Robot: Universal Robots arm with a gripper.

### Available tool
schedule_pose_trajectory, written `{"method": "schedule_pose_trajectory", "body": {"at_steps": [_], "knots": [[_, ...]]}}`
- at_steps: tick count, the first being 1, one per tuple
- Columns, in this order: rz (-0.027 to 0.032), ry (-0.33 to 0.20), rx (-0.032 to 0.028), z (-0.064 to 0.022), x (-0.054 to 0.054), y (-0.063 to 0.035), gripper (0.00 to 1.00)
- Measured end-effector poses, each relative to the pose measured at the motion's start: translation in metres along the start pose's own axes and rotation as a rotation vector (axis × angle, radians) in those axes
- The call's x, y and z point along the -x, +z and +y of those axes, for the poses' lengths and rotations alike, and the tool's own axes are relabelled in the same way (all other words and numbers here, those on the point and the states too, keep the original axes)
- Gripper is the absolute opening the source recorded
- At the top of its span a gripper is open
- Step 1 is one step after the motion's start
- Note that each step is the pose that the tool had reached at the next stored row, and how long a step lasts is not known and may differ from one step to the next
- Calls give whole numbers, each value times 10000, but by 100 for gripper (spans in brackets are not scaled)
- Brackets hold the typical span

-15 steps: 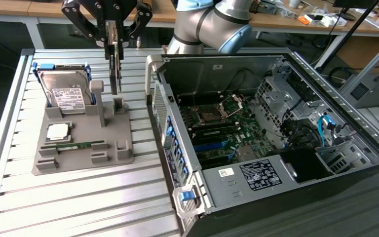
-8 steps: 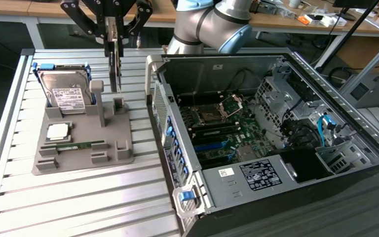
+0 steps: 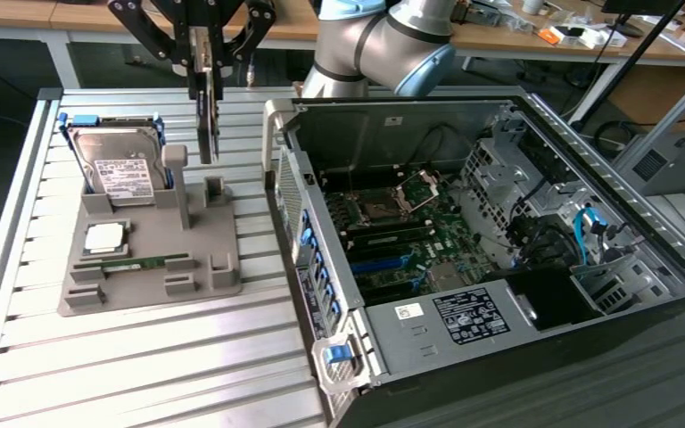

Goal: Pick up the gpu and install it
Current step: 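Pick up the gpu and move the gpu toward the slot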

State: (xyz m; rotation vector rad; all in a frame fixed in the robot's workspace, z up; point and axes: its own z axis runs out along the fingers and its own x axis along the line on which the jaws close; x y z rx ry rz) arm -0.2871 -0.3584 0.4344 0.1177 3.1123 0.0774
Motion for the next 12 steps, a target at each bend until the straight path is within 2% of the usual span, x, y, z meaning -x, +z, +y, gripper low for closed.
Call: {"method": "schedule_pose_trajectory", "body": {"at_steps": [12], "knots": [[0, 0, 0, 2, 1, -36, 27]]}}
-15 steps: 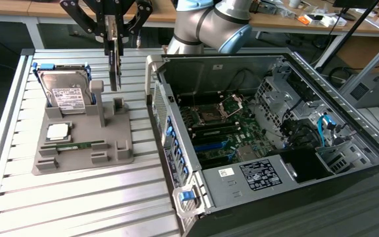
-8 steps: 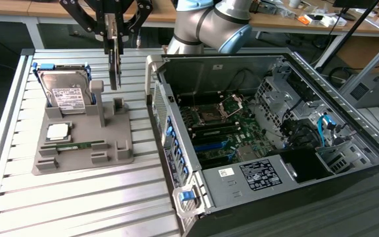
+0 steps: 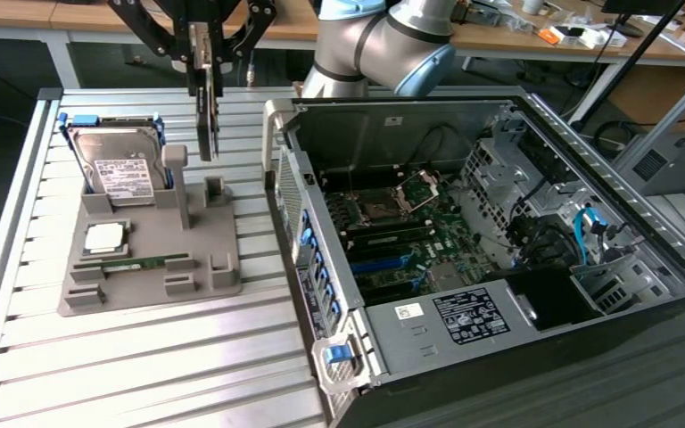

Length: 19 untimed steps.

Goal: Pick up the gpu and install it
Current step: 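Pick up the gpu and move the gpu toward the slot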

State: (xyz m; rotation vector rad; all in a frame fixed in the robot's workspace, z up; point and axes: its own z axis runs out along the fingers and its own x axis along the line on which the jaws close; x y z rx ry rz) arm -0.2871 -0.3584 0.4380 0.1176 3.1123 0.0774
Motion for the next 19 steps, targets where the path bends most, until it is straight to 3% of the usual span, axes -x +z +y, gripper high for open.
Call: {"method": "schedule_pose_trajectory", "body": {"at_steps": [19], "knots": [[0, 0, 0, 4, 2, -70, 27]]}}
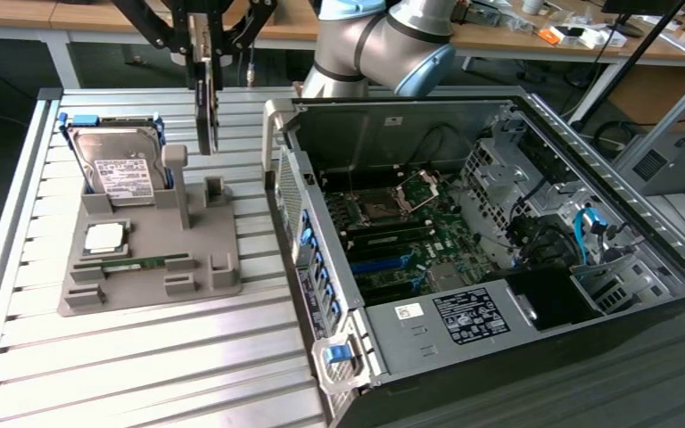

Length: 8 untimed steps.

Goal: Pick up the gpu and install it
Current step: 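Pick up the gpu and move the gpu toward the slot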

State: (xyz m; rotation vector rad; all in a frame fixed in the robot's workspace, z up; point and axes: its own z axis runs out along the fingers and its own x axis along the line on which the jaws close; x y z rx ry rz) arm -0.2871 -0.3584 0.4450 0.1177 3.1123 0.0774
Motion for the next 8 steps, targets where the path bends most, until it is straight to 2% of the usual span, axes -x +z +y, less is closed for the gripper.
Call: {"method": "schedule_pose_trajectory", "body": {"at_steps": [8], "knots": [[-1, -1, 0, 1, 1, -25, 27]]}}
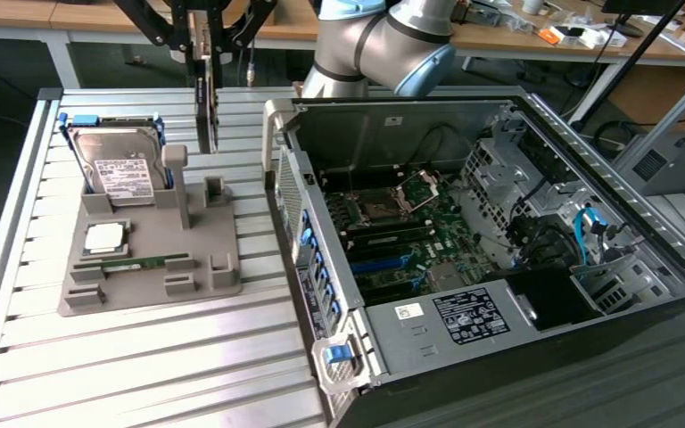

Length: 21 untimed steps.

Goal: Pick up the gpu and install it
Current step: 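Pick up the gpu and move the gpu toward the slot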

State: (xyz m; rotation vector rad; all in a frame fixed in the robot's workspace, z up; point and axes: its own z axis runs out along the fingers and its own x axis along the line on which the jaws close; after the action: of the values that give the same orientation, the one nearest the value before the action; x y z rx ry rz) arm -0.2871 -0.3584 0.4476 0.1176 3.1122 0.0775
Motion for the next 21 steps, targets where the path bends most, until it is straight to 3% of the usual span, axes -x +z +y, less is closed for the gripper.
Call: {"method": "schedule_pose_trajectory", "body": {"at_steps": [21], "knots": [[2, 1, -1, -90, 99, -3, 27]]}}
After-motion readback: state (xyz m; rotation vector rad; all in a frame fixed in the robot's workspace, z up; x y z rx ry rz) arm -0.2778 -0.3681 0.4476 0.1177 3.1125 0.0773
